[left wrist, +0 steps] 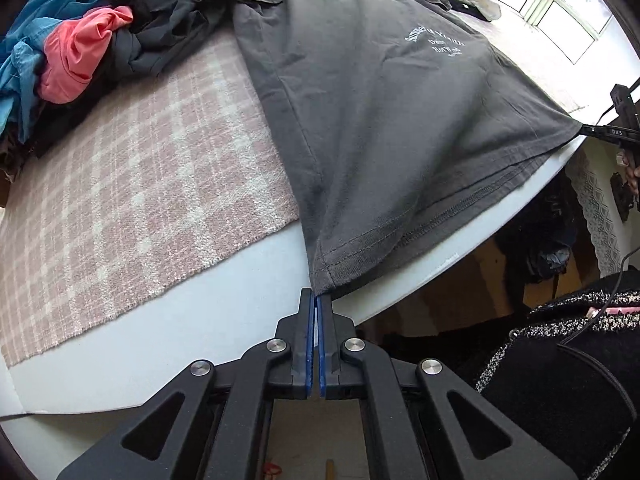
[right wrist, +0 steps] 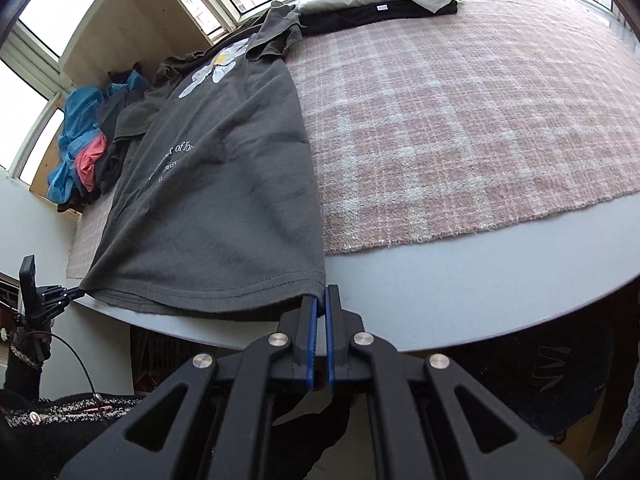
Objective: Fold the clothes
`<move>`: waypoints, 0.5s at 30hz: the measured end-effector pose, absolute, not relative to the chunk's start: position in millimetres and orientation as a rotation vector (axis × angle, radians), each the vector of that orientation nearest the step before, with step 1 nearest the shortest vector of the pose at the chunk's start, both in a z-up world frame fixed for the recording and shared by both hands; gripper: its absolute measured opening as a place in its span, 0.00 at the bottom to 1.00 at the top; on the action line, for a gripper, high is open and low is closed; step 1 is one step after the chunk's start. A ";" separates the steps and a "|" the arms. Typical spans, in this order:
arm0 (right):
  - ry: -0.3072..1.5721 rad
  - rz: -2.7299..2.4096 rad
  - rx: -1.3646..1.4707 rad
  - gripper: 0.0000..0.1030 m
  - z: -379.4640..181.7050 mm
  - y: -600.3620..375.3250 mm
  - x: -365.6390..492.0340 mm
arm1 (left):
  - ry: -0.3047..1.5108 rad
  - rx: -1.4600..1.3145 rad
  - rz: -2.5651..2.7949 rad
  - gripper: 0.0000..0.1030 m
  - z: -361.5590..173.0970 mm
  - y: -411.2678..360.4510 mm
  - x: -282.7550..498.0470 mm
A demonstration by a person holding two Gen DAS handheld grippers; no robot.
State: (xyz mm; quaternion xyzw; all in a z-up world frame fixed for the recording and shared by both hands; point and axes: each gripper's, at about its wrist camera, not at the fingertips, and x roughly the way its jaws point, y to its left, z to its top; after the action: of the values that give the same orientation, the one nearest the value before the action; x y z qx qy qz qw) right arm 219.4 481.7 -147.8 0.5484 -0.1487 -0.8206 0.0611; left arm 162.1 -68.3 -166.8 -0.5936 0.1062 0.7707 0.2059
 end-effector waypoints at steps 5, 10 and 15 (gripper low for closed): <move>-0.141 -2.501 1.715 0.10 -154.9 461.2 214.8 | 0.412 -1.611 2.144 0.01 -155.7 -59.2 154.8; 0.059 -2.505 1.698 0.10 -160.3 446.0 222.2 | 0.492 -1.626 2.128 0.02 -168.3 -49.6 157.8; 0.183 -2.514 1.691 0.11 -158.2 445.1 230.1 | 0.510 -1.613 2.138 0.05 -167.8 -44.9 158.8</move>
State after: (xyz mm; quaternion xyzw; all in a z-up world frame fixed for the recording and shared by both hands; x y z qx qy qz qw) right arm 230.1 445.1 -158.2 0.5564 0.0603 -0.8270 0.0531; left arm 158.8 -44.9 -167.8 -0.5788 0.1831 0.7675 0.2060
